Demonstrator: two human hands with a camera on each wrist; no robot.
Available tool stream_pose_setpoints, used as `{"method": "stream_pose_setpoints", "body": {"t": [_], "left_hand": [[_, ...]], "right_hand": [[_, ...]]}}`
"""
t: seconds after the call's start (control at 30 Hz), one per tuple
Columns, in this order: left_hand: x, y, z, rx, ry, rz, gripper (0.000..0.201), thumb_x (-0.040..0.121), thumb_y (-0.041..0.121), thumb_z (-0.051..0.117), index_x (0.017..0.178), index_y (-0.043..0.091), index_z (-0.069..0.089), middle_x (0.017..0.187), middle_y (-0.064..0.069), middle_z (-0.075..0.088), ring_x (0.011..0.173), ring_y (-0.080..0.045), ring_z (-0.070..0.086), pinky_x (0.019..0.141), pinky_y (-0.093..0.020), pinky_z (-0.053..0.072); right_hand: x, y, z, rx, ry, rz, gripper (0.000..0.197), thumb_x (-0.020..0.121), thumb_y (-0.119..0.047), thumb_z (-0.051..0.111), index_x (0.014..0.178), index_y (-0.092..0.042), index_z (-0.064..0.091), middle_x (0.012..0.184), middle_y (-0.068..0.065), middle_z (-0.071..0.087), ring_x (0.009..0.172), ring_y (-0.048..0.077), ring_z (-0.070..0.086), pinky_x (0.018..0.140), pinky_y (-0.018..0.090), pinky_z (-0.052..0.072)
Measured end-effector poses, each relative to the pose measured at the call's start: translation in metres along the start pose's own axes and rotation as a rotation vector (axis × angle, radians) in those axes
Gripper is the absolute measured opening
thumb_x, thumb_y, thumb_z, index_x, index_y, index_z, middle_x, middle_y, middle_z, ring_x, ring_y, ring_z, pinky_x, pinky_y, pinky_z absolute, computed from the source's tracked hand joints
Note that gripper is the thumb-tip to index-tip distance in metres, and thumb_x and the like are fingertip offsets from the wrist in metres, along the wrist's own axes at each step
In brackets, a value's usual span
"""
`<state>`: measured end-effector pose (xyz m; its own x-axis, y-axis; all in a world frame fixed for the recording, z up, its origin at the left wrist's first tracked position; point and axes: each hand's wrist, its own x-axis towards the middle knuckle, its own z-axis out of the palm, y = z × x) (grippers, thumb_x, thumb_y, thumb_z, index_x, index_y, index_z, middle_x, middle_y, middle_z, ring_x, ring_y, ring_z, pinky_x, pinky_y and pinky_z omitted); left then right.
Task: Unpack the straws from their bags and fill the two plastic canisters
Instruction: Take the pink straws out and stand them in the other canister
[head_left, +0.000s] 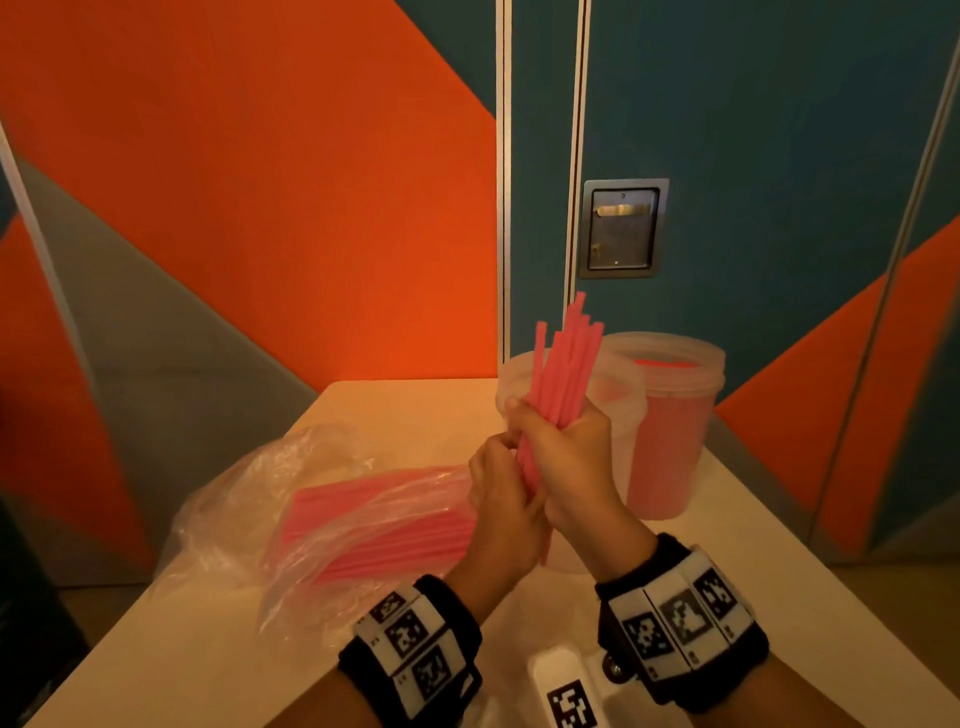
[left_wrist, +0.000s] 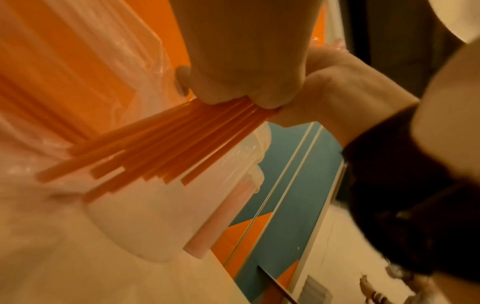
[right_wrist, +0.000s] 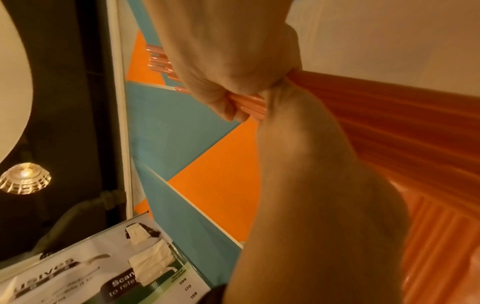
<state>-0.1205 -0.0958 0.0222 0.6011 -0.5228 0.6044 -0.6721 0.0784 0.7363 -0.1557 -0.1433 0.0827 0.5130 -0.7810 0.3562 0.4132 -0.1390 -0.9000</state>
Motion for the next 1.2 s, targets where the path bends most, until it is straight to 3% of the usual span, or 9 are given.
{"method": "stream_pose_setpoints", "body": {"t": [0.1,0.23,0.43,0.53,0.67,0.77,0.9,1.07,1.2], "left_hand": [[0.003,0.011,-0.006,-0.378,-0.166,-0.144,0.031,0.092,0.022,0.056,0.103,0.03,0.028,0.098,0.002,0.057,0.077,-0.003,0.061,0.064,-0.019,0.051],[0.005,0.001,-0.019,-0.418,-0.414,-0.161,0.057,0.078,-0.002,0.068,0.107,0.027,0.029,0.087,0.003,0.064,0.07,-0.004,0.063,0.062,-0.022,0.053],[-0.013,-0.029,-0.005,-0.146,-0.41,-0.165,0.05,0.073,0.014,0.078,0.105,0.035,0.046,0.086,0.004,0.064,0.078,-0.011,0.064,0.077,-0.049,0.055],[-0.014,-0.032,-0.006,-0.3,-0.439,-0.212,0.094,0.061,0.01,0.085,0.13,0.036,0.027,0.124,0.003,0.052,0.113,-0.005,0.056,0.091,-0.035,0.052],[0.007,-0.026,-0.027,-0.433,-0.536,-0.119,0.115,0.041,0.023,0.089,0.13,0.04,0.018,0.132,0.004,0.04,0.112,0.006,0.053,0.086,-0.019,0.048],[0.027,-0.012,-0.039,-0.363,-0.453,-0.062,0.105,0.049,0.038,0.088,0.131,0.045,0.023,0.119,0.001,0.049,0.102,-0.003,0.058,0.079,-0.025,0.05],[0.04,0.025,-0.04,-0.13,-0.123,0.099,0.046,0.072,0.069,0.047,0.112,0.046,0.043,0.077,0.02,0.06,0.069,0.007,0.056,0.058,-0.01,0.041],[0.052,0.062,-0.031,-0.136,0.026,0.271,0.028,0.084,0.051,0.046,0.11,0.042,0.053,0.108,0.014,0.062,0.083,0.005,0.058,0.07,-0.009,0.043],[0.051,0.059,-0.017,0.269,0.09,0.238,0.044,0.087,0.045,0.04,0.075,0.015,0.069,0.074,0.006,0.066,0.071,-0.009,0.057,0.066,-0.024,0.044]], "right_hand": [[-0.003,-0.012,-0.005,-0.034,-0.061,-0.035,0.015,0.075,-0.007,0.071,0.074,-0.018,0.061,0.065,0.002,0.062,0.064,0.022,0.063,0.059,0.036,0.056],[0.004,-0.031,-0.019,0.055,-0.096,-0.06,0.017,0.081,0.001,0.063,0.075,-0.014,0.057,0.063,0.001,0.055,0.057,0.014,0.055,0.054,0.026,0.05],[0.001,-0.011,-0.024,-0.022,-0.223,-0.024,0.016,0.076,0.002,0.069,0.077,-0.01,0.058,0.06,0.0,0.057,0.05,0.009,0.057,0.052,0.024,0.051],[-0.004,0.021,-0.025,-0.161,-0.211,0.043,0.017,0.072,0.002,0.07,0.077,-0.011,0.06,0.066,0.004,0.06,0.059,0.015,0.061,0.058,0.031,0.053],[-0.01,0.043,-0.028,-0.134,-0.202,0.152,0.021,0.073,0.002,0.07,0.088,-0.012,0.066,0.079,0.009,0.069,0.077,0.026,0.068,0.067,0.036,0.057],[-0.009,0.038,-0.03,-0.112,-0.258,0.113,0.031,0.074,0.004,0.068,0.1,-0.013,0.068,0.089,0.004,0.073,0.08,0.021,0.07,0.068,0.033,0.056],[-0.009,0.041,-0.027,-0.17,-0.225,0.108,0.025,0.072,0.001,0.069,0.096,-0.005,0.067,0.082,0.008,0.071,0.065,0.02,0.063,0.061,0.035,0.052],[-0.018,0.04,-0.02,-0.196,-0.274,0.025,0.023,0.065,0.001,0.068,0.072,-0.019,0.059,0.055,-0.008,0.064,0.053,0.0,0.057,0.052,0.02,0.046],[-0.021,0.045,-0.017,-0.35,-0.217,-0.079,0.011,0.059,-0.035,0.055,0.061,-0.025,0.05,0.05,-0.012,0.052,0.046,-0.004,0.049,0.046,0.013,0.033]]}}
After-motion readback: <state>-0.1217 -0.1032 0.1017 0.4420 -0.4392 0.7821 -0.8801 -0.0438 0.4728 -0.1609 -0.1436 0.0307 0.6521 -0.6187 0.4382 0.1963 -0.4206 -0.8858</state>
